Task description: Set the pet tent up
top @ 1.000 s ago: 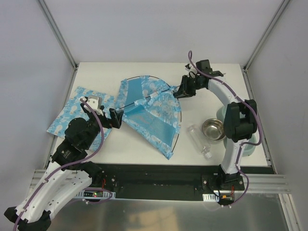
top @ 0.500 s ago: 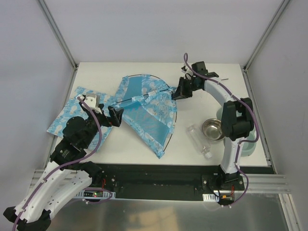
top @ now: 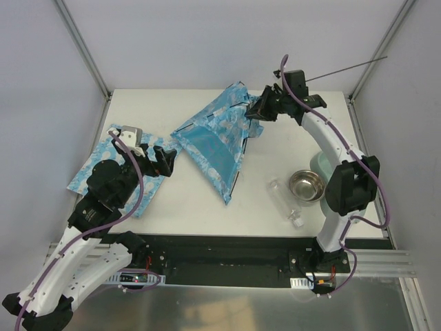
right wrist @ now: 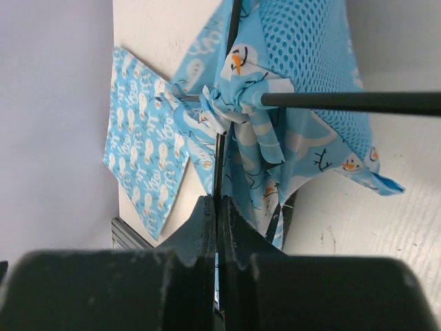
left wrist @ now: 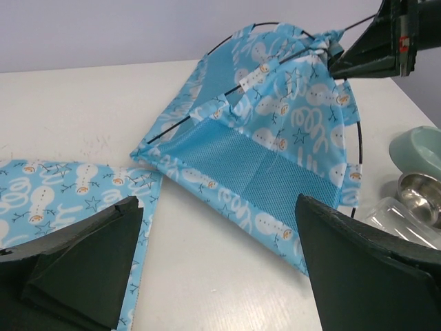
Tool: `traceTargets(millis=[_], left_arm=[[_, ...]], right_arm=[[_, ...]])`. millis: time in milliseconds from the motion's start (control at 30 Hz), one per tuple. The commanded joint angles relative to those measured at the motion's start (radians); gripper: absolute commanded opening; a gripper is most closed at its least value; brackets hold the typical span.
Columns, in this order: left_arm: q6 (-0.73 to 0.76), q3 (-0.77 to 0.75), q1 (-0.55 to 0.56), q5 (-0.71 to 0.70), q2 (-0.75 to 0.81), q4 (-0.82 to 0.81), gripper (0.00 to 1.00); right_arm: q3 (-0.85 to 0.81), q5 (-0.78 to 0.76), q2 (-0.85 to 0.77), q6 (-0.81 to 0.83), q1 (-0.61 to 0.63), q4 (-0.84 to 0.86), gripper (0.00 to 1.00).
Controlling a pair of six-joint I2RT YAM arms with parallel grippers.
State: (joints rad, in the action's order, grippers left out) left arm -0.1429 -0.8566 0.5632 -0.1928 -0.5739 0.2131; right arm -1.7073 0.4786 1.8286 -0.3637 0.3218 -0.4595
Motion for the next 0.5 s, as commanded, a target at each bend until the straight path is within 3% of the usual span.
traceTargets(millis=[0,267,467], left_arm=[[-0.018,-0.033,0.003,-0.014,-0.006,-0.004,0.96],[-0.044,-0.021,0.003,-0.011,-0.018,0.011,0.95],[-0.093,-0.019,0.003,0.013,-0.049,0.045,0.95]], right_arm=[[-0.061,-0.139,-0.080,-0.156,0.036,0.002,0.00],[0.032,-0.398,-0.147,-0.313,0.128,0.062,0.00],[0.095,-0.687,-0.140,-0.451,0.207,0.128,0.00]])
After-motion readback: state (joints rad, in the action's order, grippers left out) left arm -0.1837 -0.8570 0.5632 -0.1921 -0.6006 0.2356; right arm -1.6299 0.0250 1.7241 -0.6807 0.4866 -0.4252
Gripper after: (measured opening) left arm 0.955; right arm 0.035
